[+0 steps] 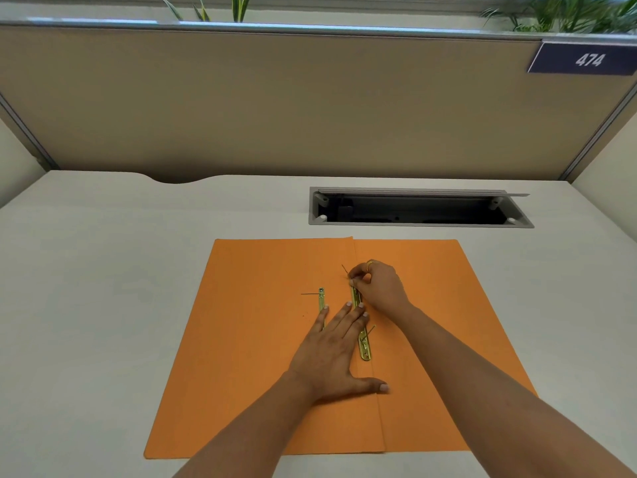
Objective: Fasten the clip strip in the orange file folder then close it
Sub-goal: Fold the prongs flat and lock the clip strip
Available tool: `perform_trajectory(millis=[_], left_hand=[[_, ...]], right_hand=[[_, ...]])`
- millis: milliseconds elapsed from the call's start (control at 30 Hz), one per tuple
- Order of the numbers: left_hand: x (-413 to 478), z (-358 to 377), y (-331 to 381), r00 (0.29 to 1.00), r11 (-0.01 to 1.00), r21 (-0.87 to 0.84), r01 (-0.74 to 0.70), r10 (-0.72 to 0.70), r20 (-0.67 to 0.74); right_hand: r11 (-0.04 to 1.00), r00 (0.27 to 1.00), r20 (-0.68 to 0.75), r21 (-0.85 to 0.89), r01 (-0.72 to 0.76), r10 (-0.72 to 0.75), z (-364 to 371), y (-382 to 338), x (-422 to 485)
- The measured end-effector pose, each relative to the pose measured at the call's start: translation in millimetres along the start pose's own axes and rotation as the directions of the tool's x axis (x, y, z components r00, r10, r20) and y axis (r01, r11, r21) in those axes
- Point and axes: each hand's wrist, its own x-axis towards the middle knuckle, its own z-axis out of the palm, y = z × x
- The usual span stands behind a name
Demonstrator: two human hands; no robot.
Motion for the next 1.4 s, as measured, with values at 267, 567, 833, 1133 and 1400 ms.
perform_trajectory(millis=[267,567,833,1133,1400], left_hand=[[-1,-1,1,1.0,1.0,0.001,0.004,-0.004,0.001],[-1,-1,1,1.0,1.0,0.017,0.009,-0.009,0.013],[-1,-1,0,0.999,1.0,0.022,-0.006,0.005,0.04],[-3,-3,0,0.997,0.999,0.024,-0.024,0.022,0.069],[-2,-2,-1,0.997,0.999,0.028,-0.019,0.017,0.081]], right_hand=[[0.997,0.999,0.021,0.077,-0.025,0.024,1,6,-2],[0.989,0.998,-0.014,0.136,-0.055,0.057,0,19,-17],[0.954,0.997,-0.003,0.291,-0.072,0.077,1,23,-65],[0.932,0.999,0.033,0.363,-0.017,0.005,-2,18,-104],[0.927,0.997,-0.034,0.368,0.077,-0.069,2,23,-115]])
